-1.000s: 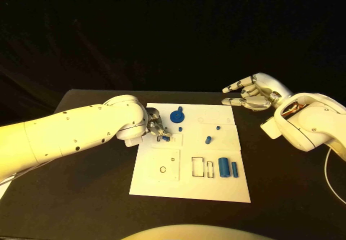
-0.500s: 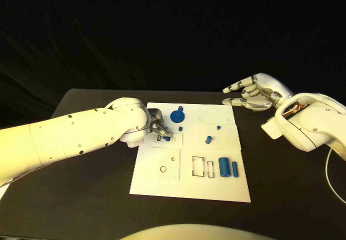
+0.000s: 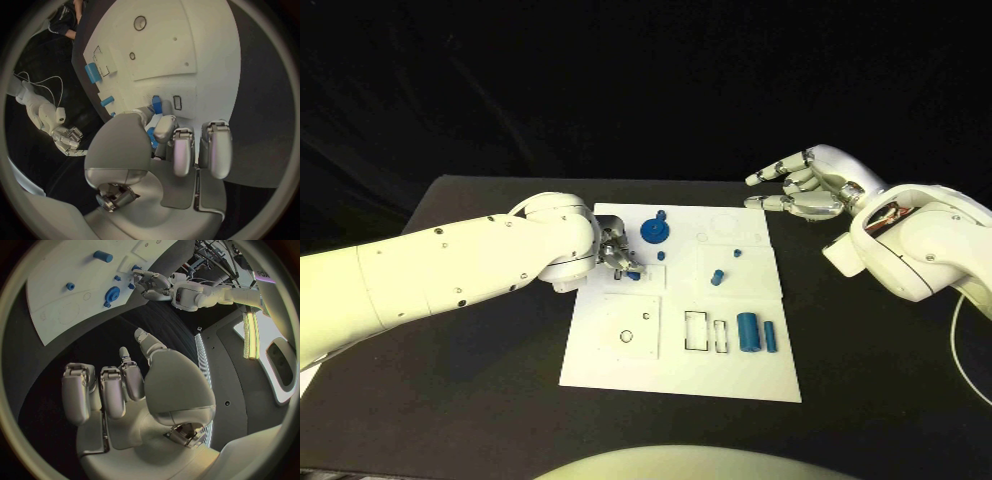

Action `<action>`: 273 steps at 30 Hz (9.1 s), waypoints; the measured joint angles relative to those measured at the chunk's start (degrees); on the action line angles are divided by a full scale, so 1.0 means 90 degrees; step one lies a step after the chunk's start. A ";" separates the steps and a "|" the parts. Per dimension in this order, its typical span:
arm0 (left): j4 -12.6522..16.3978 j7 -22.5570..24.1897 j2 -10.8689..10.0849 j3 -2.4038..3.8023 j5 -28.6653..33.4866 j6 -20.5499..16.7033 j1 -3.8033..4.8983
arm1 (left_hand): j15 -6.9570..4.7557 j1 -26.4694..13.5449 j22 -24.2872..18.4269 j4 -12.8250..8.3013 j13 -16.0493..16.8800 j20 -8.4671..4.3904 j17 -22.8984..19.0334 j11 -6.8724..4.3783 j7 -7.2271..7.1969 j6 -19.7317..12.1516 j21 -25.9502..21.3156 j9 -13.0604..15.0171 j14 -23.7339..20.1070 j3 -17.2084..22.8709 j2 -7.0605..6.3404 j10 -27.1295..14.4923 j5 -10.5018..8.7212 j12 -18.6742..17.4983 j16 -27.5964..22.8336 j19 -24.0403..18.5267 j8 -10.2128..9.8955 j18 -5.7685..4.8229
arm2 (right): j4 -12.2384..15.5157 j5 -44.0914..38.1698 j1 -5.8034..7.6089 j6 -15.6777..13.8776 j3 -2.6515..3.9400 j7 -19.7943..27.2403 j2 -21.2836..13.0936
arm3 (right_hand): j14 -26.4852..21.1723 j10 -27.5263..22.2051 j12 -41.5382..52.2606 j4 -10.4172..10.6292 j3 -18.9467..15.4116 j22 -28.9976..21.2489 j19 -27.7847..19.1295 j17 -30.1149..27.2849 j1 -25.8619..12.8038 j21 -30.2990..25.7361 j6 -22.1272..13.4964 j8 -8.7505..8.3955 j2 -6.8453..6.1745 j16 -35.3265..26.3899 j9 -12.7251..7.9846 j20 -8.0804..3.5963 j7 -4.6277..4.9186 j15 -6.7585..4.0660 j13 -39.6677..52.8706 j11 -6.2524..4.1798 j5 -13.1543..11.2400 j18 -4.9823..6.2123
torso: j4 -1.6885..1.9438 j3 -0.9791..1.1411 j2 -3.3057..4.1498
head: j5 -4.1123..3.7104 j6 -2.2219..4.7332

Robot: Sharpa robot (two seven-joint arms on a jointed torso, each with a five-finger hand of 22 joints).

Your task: Assemble the parts on the task board

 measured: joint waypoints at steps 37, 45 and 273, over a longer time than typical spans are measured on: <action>-0.0152 -0.0011 0.0150 -0.0025 -0.0090 0.0163 -0.0027 | -0.0023 -0.1312 -0.0002 -0.0399 0.0213 -0.0046 -0.0003 -0.0131 -0.0197 0.0445 0.0106 0.0076 -0.0024 -0.0110 -0.0337 0.0223 0.0001 0.0191 0.0000 0.0000 0.0138 0.0000 | 0.0017 0.0013 -0.0002 0.0027 -0.0002 -0.0008 -0.0026 | 0.0000 0.0000 0.0000 0.0054 -0.0054 -0.0003 0.0000 0.0004 -0.0002 0.0000 0.0022 0.0000 0.0002 -0.0011 -0.0001 0.0000 0.0022 0.0000 -0.0003 0.0000 0.0000 0.0000 | -0.0003 0.0006 0.0000 | 0.0004 -0.0034; -0.0248 -0.0012 0.0190 -0.0021 -0.0082 0.0191 -0.0026 | -0.0023 -0.1482 -0.0002 -0.0224 0.0228 -0.0046 -0.0003 -0.0110 -0.0196 0.0489 0.0121 0.0091 -0.0024 -0.0522 -0.0288 0.0246 0.0001 0.0208 0.0000 0.0000 0.0153 -0.0069 | 0.0022 0.0030 -0.0002 0.0026 -0.0002 -0.0008 -0.0033 | 0.0000 -0.0023 0.0000 0.0089 -0.0123 -0.0003 -0.0047 0.0003 -0.0036 -0.0024 0.0022 0.0000 0.0036 -0.0027 -0.0001 -0.0001 0.0022 0.0000 -0.0004 -0.0023 0.0000 0.0000 | -0.0002 0.0006 -0.0002 | -0.0002 -0.0017; -0.0314 0.0106 -0.0249 0.0081 0.0176 0.1002 0.0144 | 0.0000 -0.1090 0.0000 -0.0789 -0.0598 -0.0012 0.0000 -0.0101 -0.0087 0.0426 -0.0067 -0.0247 -0.0023 0.0591 -0.0055 0.0078 0.0037 -0.0417 0.0000 0.0012 -0.0105 -0.0051 | -0.0081 0.0105 -0.0064 0.0164 -0.0028 -0.0004 0.0044 | 0.0000 -0.0023 -0.0028 0.0176 -0.0210 -0.0007 -0.0047 -0.0001 -0.0060 -0.0050 0.0043 0.0000 0.0060 -0.0074 -0.0002 -0.0001 0.0001 0.0000 -0.0003 -0.0023 0.0038 0.0000 | -0.0023 -0.0005 0.0035 | 0.0128 -0.0130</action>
